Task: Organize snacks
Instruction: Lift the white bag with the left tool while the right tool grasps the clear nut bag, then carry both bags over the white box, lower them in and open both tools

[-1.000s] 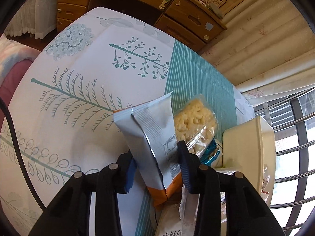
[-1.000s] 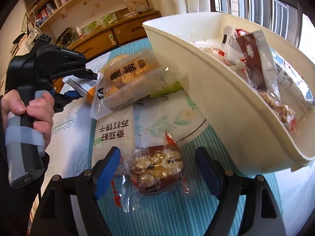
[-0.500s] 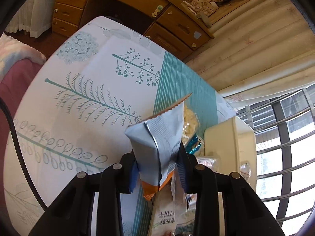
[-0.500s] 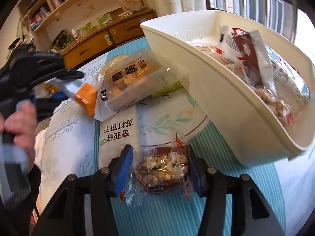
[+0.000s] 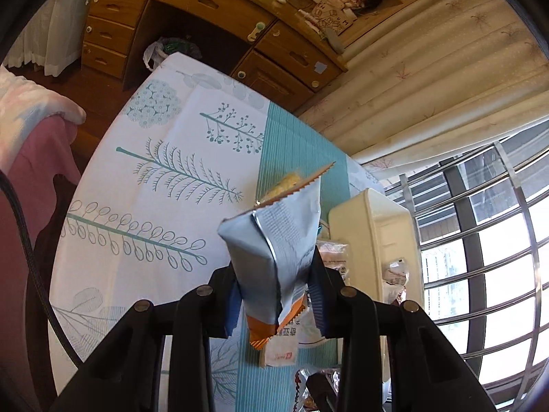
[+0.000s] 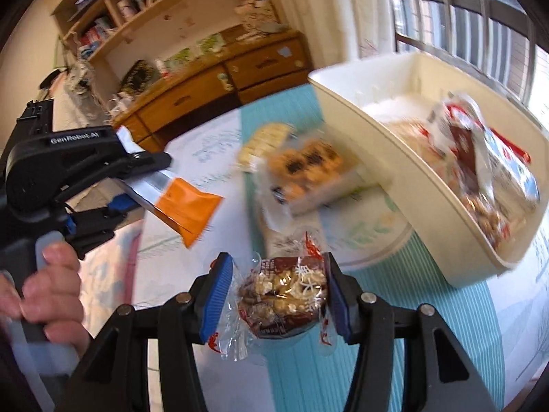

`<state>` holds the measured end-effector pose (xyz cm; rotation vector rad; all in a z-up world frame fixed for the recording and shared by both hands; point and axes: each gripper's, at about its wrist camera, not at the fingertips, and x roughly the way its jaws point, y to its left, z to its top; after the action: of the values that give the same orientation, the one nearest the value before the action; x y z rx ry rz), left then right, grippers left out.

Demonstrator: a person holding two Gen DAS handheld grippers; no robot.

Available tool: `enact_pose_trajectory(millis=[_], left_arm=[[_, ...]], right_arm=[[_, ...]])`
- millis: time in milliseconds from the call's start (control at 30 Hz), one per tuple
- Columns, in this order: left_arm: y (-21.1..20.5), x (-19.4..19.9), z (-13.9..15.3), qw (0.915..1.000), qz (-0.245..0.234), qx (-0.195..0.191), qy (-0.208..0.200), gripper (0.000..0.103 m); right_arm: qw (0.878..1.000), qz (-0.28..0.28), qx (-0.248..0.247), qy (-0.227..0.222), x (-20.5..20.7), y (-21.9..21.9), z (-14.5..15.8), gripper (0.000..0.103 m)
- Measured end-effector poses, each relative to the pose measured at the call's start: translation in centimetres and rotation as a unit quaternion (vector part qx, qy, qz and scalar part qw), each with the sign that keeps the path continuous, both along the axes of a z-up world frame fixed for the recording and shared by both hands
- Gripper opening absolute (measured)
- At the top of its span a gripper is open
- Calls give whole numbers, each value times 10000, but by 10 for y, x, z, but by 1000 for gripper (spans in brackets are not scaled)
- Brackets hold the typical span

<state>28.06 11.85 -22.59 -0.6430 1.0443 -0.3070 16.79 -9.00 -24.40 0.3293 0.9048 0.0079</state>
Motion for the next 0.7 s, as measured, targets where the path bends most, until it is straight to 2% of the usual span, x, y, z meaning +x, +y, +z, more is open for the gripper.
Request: enact_pose_trajectory(millis=[367, 700], left_arm=[[-5, -31, 48, 9985, 98, -208, -496, 32], [-48, -61, 94, 9941, 36, -328, -1038, 33]], right_arm=[[9969, 521, 21, -595, -4, -11, 51, 53], [9911, 906, -133, -970, -13, -59, 90, 53]])
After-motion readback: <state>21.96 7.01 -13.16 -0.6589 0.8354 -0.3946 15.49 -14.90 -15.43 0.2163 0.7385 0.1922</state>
